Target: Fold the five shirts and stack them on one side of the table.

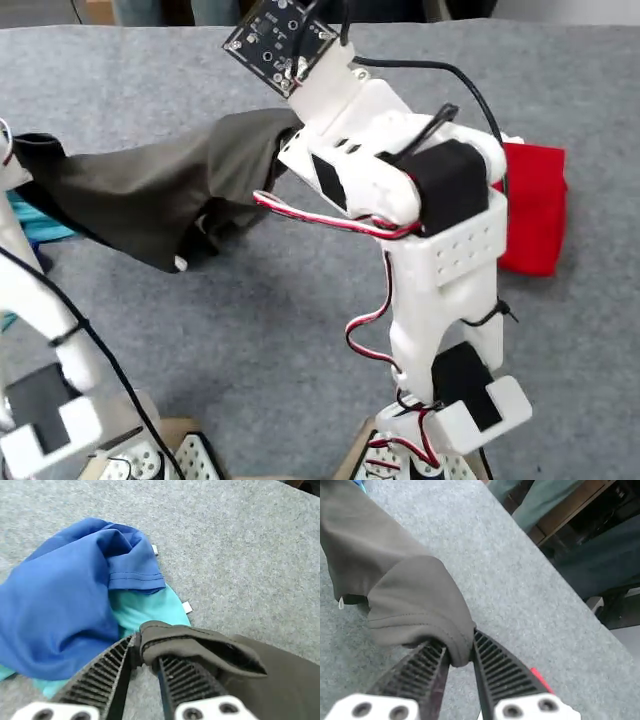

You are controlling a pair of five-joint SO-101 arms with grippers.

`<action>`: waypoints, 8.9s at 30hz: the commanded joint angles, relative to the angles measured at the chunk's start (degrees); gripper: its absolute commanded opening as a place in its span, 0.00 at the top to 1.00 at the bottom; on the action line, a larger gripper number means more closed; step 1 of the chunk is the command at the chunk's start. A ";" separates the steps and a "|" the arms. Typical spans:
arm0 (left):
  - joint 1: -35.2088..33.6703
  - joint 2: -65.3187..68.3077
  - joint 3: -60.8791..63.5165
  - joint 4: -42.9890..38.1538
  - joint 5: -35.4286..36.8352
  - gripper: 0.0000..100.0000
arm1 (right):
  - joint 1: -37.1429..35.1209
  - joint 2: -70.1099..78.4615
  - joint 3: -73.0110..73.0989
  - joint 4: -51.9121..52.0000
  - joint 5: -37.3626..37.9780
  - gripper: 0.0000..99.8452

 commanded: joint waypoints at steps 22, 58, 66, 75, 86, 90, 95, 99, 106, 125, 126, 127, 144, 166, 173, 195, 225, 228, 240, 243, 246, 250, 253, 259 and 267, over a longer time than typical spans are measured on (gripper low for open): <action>6.81 24.79 -20.44 12.66 -2.02 0.75 | 14.24 27.74 27.74 -41.76 -2.81 0.98; 24.31 13.36 37.32 -21.98 -16.53 0.79 | 14.51 42.15 29.41 -60.04 -10.55 0.98; 21.67 14.95 25.80 -13.54 -16.53 0.97 | 14.51 43.65 28.88 -60.22 -8.09 0.98; 21.58 7.91 17.01 12.48 -27.43 0.97 | 14.59 43.82 28.88 -60.22 -8.26 0.98; 4.26 5.36 17.36 20.22 -47.91 0.97 | 14.59 43.82 28.88 -60.22 -8.00 0.98; -1.45 5.36 20.18 19.78 -56.18 0.97 | 14.59 43.91 28.88 -60.31 -7.91 0.98; -3.30 5.36 27.56 16.97 -61.89 0.97 | 14.59 43.91 28.88 -60.31 -7.91 0.98; -4.26 5.36 34.51 10.29 -61.80 0.97 | 14.59 43.91 28.88 -60.31 -7.91 0.98; -4.88 4.84 41.10 6.15 -61.71 0.97 | 14.42 43.91 29.23 -60.31 -7.82 0.98; -25.80 4.75 41.45 1.41 -61.63 0.83 | 14.33 46.46 27.30 -59.87 -4.66 0.98; -26.51 4.75 41.27 1.41 -61.27 0.83 | 14.42 46.46 27.30 -59.87 -4.75 0.98; -27.30 4.75 41.01 1.41 -60.13 0.83 | 14.42 46.46 27.30 -59.87 -4.75 0.98; -13.32 4.75 31.43 11.25 -23.65 0.83 | 14.24 47.43 25.71 -59.96 -4.84 0.99; 0.48 20.31 24.84 2.29 11.69 0.83 | 14.42 62.46 -2.77 -40.53 -7.56 0.99; 0.22 32.53 4.35 10.73 17.58 0.83 | 14.51 66.42 -10.15 -35.96 -7.56 0.99; -2.51 47.65 -41.27 29.80 10.73 0.84 | 14.59 70.29 -17.45 -31.74 -7.56 0.99; -2.33 1.85 17.10 25.41 14.86 0.76 | 14.51 70.29 -17.36 -31.74 -7.12 0.99; -2.07 3.78 18.15 24.97 21.54 0.75 | 14.42 70.29 -17.36 -31.74 -7.12 0.99; -1.19 28.22 9.54 25.32 28.92 0.75 | 14.33 70.29 -17.36 -31.82 -7.12 0.99; -1.10 31.12 6.55 25.41 30.68 0.75 | 14.33 70.29 -17.36 -31.82 -7.12 0.99; -1.27 31.82 4.62 25.49 30.86 0.75 | 14.33 70.29 -17.36 -31.82 -7.12 0.99; -1.10 32.18 1.71 28.92 30.86 0.75 | 14.33 70.29 -17.36 -31.82 -7.12 0.99; -1.45 32.44 -0.75 29.10 32.00 0.75 | 14.33 70.29 -17.36 -31.82 -7.12 0.99; -0.04 32.53 -0.48 26.02 34.11 0.75 | 14.33 70.29 -17.36 -31.82 -7.12 0.99; -0.04 39.47 -0.22 23.74 34.99 0.76 | 14.33 70.29 -17.36 -31.82 -7.12 0.99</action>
